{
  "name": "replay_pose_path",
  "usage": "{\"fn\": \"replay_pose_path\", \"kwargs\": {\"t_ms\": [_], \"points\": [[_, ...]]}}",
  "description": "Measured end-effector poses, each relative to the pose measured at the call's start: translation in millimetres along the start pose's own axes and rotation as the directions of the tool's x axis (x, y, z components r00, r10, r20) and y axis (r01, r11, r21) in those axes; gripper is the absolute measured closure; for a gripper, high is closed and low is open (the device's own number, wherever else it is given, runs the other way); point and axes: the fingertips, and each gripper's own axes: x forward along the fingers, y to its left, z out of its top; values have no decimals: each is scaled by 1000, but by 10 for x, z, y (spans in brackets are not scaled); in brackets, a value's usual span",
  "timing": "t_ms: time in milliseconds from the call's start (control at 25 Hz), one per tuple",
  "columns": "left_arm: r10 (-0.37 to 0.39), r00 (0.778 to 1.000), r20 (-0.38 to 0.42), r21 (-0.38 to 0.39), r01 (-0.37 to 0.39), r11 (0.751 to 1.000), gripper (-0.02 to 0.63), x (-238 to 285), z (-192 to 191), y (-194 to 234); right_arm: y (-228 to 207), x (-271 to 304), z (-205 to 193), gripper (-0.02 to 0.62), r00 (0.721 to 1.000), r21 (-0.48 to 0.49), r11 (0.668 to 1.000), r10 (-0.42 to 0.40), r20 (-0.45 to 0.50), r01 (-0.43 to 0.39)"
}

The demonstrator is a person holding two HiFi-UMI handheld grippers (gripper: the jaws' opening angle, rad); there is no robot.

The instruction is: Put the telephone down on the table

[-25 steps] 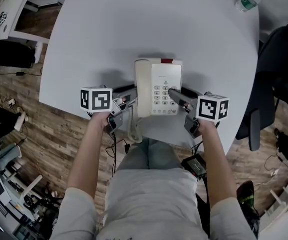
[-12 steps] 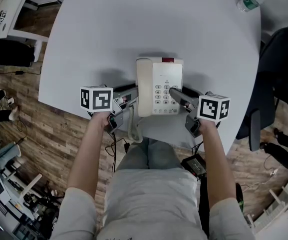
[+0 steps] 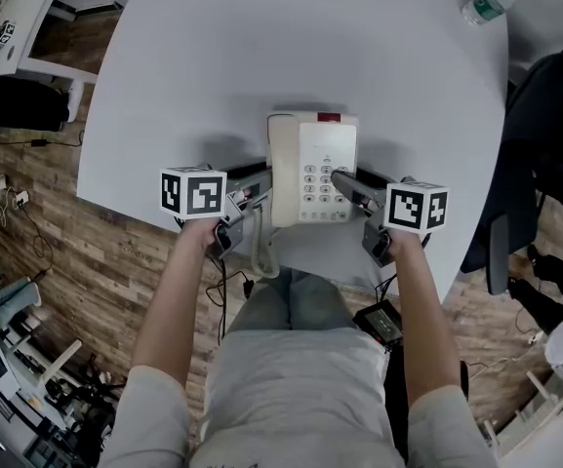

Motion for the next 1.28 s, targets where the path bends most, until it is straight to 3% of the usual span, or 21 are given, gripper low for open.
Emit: {"fn": "replay_pose_path", "kwargs": {"t_ms": [240, 560, 1080, 1280], "points": [[10, 1000, -1, -2, -10, 1000, 455, -2, 2, 9, 1, -6, 7, 365, 1000, -10, 1000, -23, 3, 23], [11, 1000, 13, -16, -11, 1000, 447, -40, 21, 37, 27, -35, -6, 360, 1000, 27, 1000, 8, 3, -8], [25, 999, 21, -4, -25, 1000, 453, -229, -19, 13, 30, -163, -62, 357, 1000, 0, 1000, -16, 15, 16], [30, 999, 17, 4, -30, 1000, 454, -281, -82, -25, 81, -274, -43, 369, 998, -53, 998, -31, 50, 33]]}}
